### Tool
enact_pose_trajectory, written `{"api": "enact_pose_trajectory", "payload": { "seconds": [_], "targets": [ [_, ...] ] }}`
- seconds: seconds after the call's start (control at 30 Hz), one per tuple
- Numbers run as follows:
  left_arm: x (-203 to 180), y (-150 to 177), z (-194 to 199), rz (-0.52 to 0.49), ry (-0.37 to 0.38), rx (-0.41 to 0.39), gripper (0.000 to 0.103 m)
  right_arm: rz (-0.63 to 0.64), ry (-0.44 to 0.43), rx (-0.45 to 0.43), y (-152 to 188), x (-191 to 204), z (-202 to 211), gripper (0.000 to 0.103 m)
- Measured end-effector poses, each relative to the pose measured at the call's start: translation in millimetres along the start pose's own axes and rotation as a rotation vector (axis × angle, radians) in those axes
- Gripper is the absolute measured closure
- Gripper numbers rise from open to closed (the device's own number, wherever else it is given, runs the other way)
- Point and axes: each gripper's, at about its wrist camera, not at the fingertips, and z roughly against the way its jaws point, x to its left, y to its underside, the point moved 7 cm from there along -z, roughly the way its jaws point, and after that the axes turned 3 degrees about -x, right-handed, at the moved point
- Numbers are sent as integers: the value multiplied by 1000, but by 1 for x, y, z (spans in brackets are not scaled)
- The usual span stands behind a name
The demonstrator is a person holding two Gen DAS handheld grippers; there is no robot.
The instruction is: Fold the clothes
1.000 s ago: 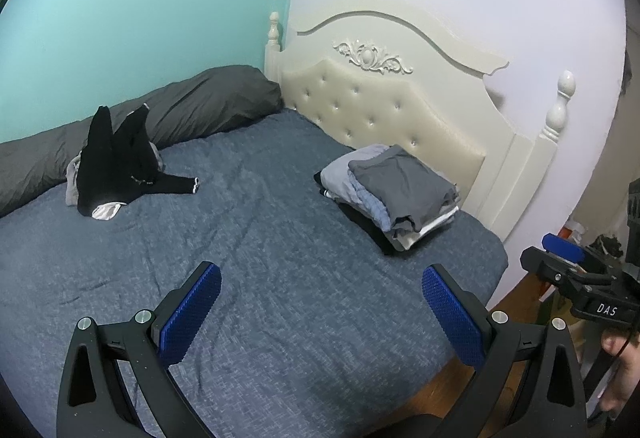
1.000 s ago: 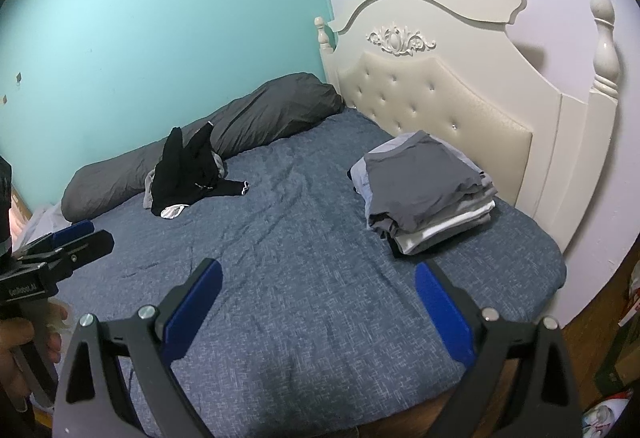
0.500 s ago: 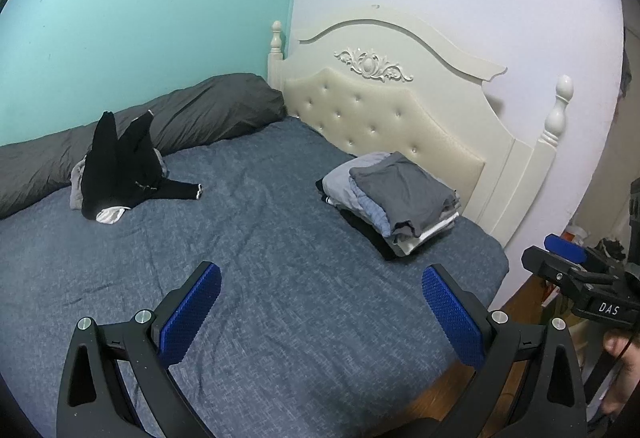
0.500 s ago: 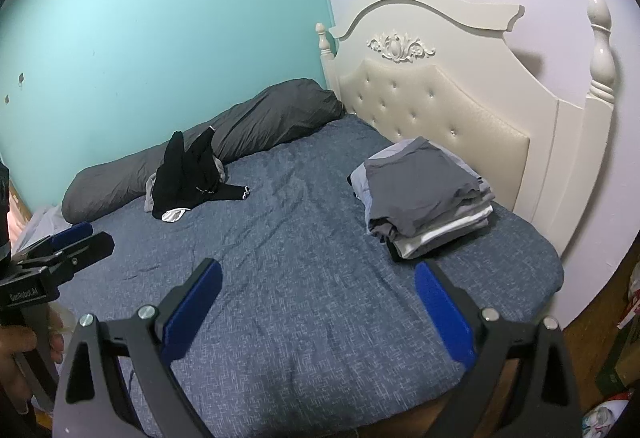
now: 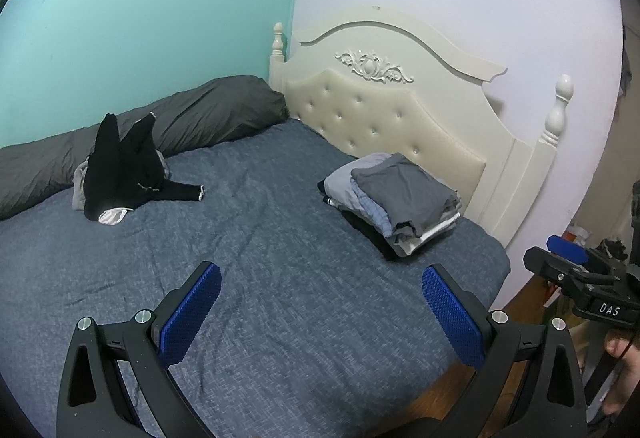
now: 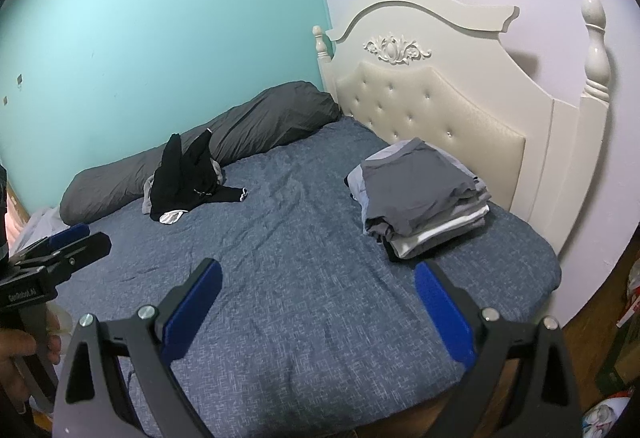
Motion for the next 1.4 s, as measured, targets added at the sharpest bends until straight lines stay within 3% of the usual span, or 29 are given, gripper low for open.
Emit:
{"api": "enact_pose_trajectory", "payload": {
  "seconds": [1.4],
  "targets": [
    [6, 6, 3, -33, -26, 4, 0, 2, -11, 4, 2, 4, -1, 5]
  ]
}}
